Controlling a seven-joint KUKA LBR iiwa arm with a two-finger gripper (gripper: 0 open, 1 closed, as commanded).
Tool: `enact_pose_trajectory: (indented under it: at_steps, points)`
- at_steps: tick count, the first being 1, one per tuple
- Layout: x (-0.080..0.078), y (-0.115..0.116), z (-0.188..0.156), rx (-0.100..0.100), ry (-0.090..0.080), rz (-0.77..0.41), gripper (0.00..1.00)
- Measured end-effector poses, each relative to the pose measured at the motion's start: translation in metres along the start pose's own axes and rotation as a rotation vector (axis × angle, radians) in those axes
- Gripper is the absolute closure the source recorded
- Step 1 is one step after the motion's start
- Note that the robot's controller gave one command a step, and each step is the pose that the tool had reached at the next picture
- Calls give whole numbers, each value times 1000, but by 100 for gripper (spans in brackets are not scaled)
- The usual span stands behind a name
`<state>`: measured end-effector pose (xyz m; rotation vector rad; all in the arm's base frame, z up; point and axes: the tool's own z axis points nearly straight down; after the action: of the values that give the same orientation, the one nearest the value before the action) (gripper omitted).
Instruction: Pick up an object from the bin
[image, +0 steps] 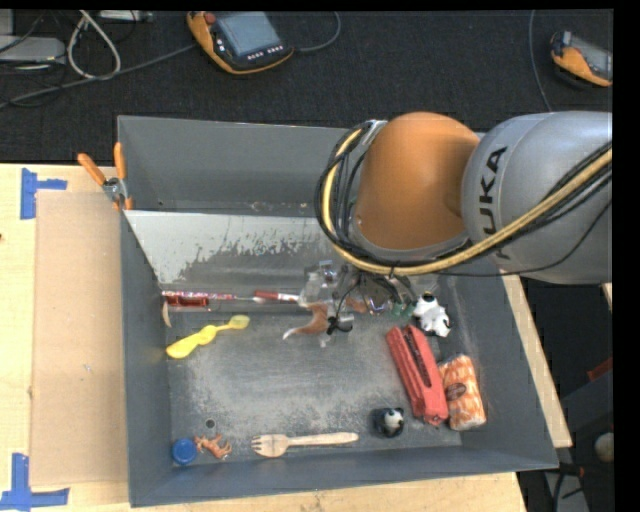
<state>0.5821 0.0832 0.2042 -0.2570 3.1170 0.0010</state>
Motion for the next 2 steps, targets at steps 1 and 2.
enact_pose_trajectory:
  at_steps: [1,2]
  points:
    - [27,-9,77,-2,7,97,100]
    - [23,-7,39,-2,12,99,100]
